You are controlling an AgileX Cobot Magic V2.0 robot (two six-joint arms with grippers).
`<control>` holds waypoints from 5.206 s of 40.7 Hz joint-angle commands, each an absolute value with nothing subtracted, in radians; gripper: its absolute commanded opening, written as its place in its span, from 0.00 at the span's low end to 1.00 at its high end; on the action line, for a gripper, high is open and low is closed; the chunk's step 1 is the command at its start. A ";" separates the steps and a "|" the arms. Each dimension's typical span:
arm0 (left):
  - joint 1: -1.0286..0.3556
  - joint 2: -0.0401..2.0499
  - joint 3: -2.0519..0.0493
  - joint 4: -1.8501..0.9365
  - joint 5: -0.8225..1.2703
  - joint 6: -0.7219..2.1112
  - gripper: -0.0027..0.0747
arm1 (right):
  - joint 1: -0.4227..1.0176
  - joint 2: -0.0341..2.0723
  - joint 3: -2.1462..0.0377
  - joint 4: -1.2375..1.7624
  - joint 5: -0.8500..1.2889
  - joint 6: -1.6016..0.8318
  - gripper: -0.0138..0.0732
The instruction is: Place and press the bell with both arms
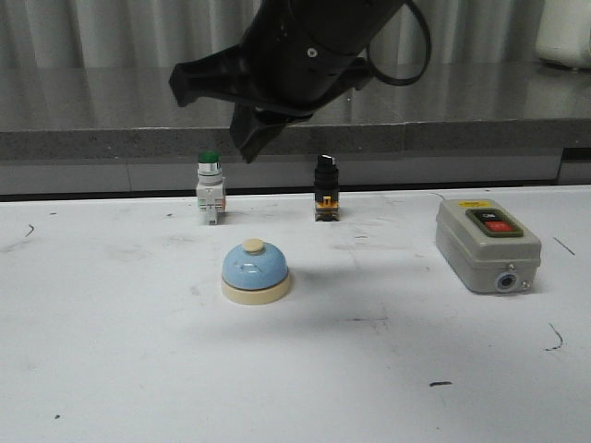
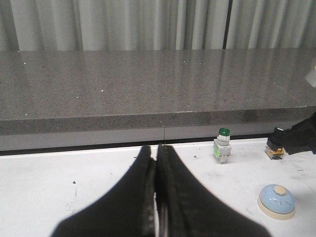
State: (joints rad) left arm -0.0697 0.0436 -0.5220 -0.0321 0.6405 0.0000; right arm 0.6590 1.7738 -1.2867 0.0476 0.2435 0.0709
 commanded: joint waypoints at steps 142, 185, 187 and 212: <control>0.064 -0.020 0.029 -0.133 0.023 -0.011 0.01 | 0.062 0.324 -0.385 0.022 0.257 0.069 0.08; 0.064 -0.020 0.029 -0.133 0.023 -0.011 0.01 | 0.061 0.084 -0.055 0.000 0.132 0.039 0.08; 0.064 -0.020 0.029 -0.133 0.023 -0.011 0.01 | 0.061 0.044 -0.020 0.000 0.131 0.039 0.08; 0.064 -0.020 0.029 -0.133 0.023 -0.011 0.01 | 0.061 -0.027 0.021 0.000 0.184 0.040 0.08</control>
State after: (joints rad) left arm 0.0647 -0.0053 0.0042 -0.1228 0.0984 0.0000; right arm 0.0673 -0.0103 0.0267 0.0117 0.2592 0.0504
